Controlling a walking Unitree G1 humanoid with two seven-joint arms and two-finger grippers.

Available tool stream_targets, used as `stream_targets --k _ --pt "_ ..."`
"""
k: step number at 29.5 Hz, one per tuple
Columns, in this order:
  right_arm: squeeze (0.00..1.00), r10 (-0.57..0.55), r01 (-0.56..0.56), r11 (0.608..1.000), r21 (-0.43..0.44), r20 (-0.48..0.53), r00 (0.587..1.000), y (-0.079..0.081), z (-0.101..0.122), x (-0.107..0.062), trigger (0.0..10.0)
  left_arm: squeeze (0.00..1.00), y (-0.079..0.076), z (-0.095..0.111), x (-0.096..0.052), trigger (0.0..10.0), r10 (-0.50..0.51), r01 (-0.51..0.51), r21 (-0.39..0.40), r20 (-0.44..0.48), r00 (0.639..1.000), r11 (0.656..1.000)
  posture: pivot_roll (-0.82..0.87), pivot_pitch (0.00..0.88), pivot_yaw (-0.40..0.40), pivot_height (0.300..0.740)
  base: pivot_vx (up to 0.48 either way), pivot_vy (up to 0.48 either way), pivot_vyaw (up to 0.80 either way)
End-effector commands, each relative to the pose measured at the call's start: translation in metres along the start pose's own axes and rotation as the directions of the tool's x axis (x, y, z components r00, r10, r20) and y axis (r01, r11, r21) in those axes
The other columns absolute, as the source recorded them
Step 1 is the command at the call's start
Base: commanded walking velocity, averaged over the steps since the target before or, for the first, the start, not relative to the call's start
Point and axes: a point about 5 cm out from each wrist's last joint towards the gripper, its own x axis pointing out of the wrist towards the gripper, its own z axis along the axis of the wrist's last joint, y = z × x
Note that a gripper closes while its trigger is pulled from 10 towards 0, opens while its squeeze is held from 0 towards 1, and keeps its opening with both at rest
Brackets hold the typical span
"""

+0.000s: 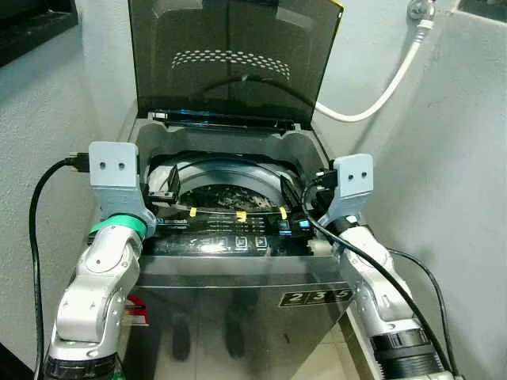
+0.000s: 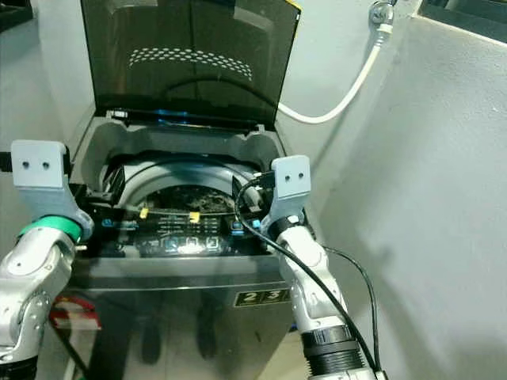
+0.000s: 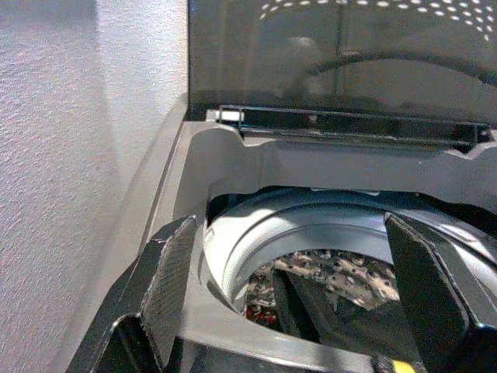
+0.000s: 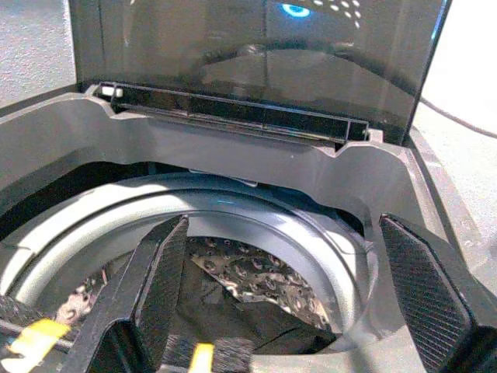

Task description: Clothes washing

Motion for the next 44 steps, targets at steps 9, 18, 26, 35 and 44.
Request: stream_targets --k 9,18,26,35,44 --pt "0.00 -0.016 0.016 1.000 -0.018 -0.009 1.000 -0.006 0.000 -0.002 10.0 0.00 -0.003 -0.002 -0.002 10.0 -0.007 0.007 -0.004 -0.010 1.000 1.000 0.01 0.035 -0.054 0.740 0.000 -0.480 0.00" --pt "0.00 -0.012 0.012 1.000 -0.026 -0.010 1.000 -0.006 0.000 -0.002 10.0 0.00 0.002 -0.005 -0.004 10.0 0.020 -0.025 -0.126 -0.037 0.999 0.992 0.01 0.041 -0.060 0.740 0.000 0.107 0.00" --pt "0.00 -0.005 0.005 1.000 -0.020 -0.011 1.000 -0.005 0.001 -0.001 10.0 0.00 0.005 -0.005 -0.005 10.0 0.044 -0.047 -0.115 -0.031 0.999 0.992 0.01 0.040 -0.064 0.740 0.000 0.360 0.00" --pt "0.00 -0.004 0.004 1.000 -0.023 -0.012 1.000 -0.005 0.000 -0.001 10.0 0.00 0.006 -0.004 -0.006 10.0 0.039 -0.042 -0.099 -0.026 0.999 0.994 0.01 0.040 -0.062 0.740 0.000 0.000 0.00" --pt "0.00 0.005 -0.004 0.997 -0.077 0.016 1.000 -0.003 0.006 0.000 10.0 0.00 0.003 -0.002 -0.006 10.0 0.022 -0.022 -0.058 -0.009 1.000 0.998 0.01 0.039 -0.057 0.740 0.000 0.000 0.62"
